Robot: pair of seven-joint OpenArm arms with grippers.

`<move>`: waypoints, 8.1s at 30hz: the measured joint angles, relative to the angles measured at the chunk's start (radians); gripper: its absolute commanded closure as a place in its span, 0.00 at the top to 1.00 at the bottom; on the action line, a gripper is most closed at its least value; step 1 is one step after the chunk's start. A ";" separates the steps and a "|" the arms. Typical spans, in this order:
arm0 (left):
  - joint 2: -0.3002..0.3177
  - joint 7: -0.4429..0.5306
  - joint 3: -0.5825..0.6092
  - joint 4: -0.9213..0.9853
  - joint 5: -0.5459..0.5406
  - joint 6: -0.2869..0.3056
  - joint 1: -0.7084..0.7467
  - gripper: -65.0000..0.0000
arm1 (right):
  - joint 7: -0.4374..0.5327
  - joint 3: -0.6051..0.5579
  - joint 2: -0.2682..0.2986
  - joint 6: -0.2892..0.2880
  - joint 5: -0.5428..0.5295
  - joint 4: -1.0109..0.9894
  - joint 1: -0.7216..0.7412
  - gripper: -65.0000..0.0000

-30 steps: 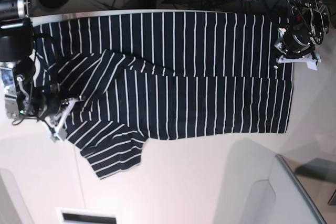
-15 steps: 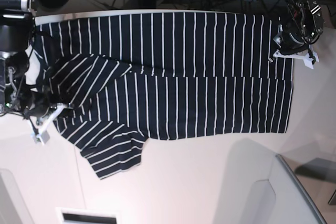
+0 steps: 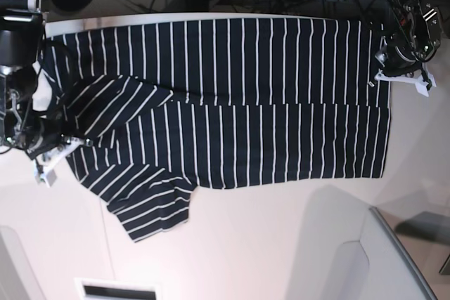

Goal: Layout the t-shirt on the table in an organized manner, then fold the t-shirt properly
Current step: 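Move the right gripper to the bunched sleeve fabric and grasp it, then drag the grasped fabric with the right gripper to flatten the shirt, then move the left gripper to the shirt's hem corner and grasp it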

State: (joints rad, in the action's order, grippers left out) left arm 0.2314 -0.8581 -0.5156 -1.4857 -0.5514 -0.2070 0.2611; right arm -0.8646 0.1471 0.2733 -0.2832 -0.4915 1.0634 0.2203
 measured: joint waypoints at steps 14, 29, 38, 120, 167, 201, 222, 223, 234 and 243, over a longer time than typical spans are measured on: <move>-0.004 -0.002 -0.236 -0.108 -0.013 0.013 -0.081 0.00 | -0.024 0.082 0.001 -0.005 -0.003 0.122 0.076 0.55; 0.093 -0.007 -0.204 -0.047 -0.014 0.169 -0.019 0.00 | 0.486 -0.296 0.037 -0.002 -0.002 -0.627 0.400 0.55; 0.105 -0.003 -0.263 -0.017 -0.007 0.179 -0.006 0.00 | 0.619 -0.314 0.041 0.000 -0.003 -0.750 0.383 0.55; 0.226 0.136 0.153 0.332 0.000 0.172 -0.352 0.50 | -0.301 0.090 -0.103 0.000 -0.004 0.451 -0.100 0.50; 0.252 0.137 0.067 0.332 -0.002 0.178 -0.322 0.52 | -0.262 0.095 -0.130 0.000 -0.002 0.106 0.019 0.00; 0.192 0.375 0.265 0.887 -0.002 0.238 -0.592 0.15 | -0.265 0.095 -0.131 -0.001 -0.005 0.193 0.016 0.00; 0.175 0.107 0.241 0.430 -0.004 0.241 -0.467 0.00 | -0.261 0.090 -0.131 -0.001 -0.002 0.191 0.001 0.00; 0.169 0.085 0.209 0.385 -0.014 0.241 -0.455 0.00 | -0.261 0.090 -0.131 -0.002 -0.005 0.191 0.000 0.00; 0.137 -0.075 0.080 0.195 -0.001 0.238 -0.301 0.00 | -0.261 0.090 -0.132 -0.003 -0.002 0.192 0.000 0.00; 0.140 -0.074 0.074 0.196 0.001 0.237 -0.288 0.00 | -0.261 0.092 -0.139 -0.003 -0.004 0.192 -0.003 0.00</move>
State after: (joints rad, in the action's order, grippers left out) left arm 0.3714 -0.9318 -0.4419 -1.2892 -0.5503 0.0303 -0.0273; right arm -1.1255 0.2386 0.1341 -0.2863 -0.4957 1.2549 0.2176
